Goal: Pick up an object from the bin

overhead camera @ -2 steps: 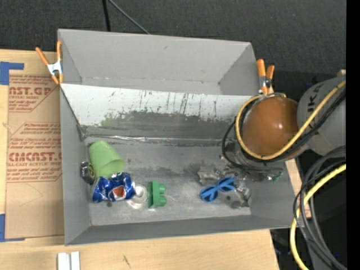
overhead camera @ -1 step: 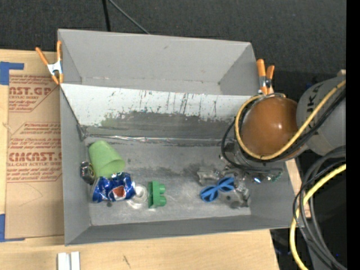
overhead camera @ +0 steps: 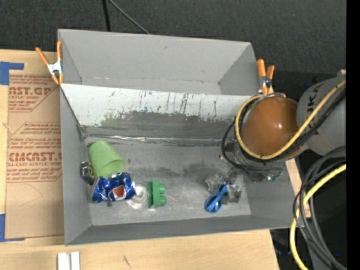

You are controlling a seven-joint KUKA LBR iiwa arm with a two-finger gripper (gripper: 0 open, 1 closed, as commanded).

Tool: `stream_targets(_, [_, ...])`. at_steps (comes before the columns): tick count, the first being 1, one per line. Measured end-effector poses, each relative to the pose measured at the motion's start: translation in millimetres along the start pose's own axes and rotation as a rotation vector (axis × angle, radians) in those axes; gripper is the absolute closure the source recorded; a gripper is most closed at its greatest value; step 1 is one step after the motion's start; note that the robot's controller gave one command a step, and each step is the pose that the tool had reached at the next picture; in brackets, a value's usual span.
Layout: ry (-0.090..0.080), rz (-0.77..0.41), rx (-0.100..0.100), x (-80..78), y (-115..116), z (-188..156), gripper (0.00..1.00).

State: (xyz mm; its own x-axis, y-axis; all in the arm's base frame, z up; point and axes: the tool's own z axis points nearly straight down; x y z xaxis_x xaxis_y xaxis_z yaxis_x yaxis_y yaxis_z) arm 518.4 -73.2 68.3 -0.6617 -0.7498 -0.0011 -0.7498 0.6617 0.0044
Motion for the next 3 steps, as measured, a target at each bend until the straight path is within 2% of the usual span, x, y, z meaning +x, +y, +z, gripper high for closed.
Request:
stream_targets(1, [-0.005,0.001,0.011,-2.3,-0.6,-100.3,1.00])
stream_targets(2, [-0.001,0.003,0.005,-3.4,-0.2,-105.0,1.00])
stream_targets(3, [-0.002,0.004,0.007,-4.9,0.1,-124.7,1.00])
